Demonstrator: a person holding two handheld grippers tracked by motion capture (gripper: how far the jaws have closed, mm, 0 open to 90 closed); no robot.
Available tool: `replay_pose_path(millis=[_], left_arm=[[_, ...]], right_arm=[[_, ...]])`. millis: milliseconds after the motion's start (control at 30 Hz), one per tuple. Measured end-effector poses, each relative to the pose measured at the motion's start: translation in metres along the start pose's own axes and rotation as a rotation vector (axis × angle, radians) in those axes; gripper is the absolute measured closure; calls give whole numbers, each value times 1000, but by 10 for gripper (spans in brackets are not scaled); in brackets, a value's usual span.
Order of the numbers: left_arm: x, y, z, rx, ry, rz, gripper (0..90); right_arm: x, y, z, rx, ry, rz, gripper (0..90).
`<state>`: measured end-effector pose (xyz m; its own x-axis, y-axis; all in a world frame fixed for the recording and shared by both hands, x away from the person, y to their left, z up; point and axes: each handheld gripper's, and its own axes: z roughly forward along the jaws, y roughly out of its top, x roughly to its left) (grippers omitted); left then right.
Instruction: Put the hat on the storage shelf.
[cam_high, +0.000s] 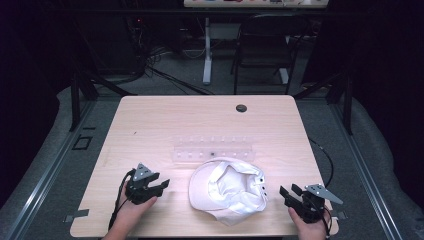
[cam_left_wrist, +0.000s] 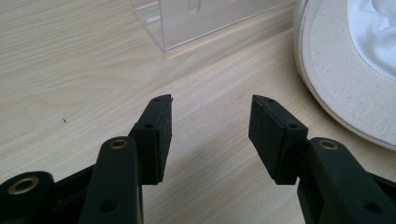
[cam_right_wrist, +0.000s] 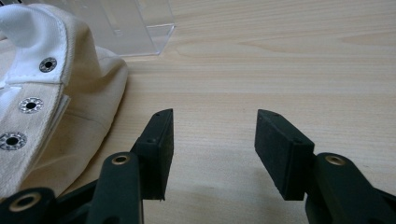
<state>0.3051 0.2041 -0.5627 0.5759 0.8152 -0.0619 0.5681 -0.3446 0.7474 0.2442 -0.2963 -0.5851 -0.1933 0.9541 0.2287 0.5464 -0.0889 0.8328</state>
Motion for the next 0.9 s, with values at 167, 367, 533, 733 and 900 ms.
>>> replay_pose_path(millis=[167,367,533,733,900], left_arm=[[0,0,-1,-4,3,3,495],[0,1,-1,-10,3,6,494],[-2,1,-2,-18,-4,3,491],[-3,2,-3,-16,-7,7,487],[-4,2,-3,-17,-6,13,486]], right_arm=[[1,0,0,8,13,-9,473],[4,-1,0,11,23,-12,484],[10,3,-1,39,38,-25,472],[20,12,-2,77,56,-45,488],[23,22,-5,113,27,-10,492]])
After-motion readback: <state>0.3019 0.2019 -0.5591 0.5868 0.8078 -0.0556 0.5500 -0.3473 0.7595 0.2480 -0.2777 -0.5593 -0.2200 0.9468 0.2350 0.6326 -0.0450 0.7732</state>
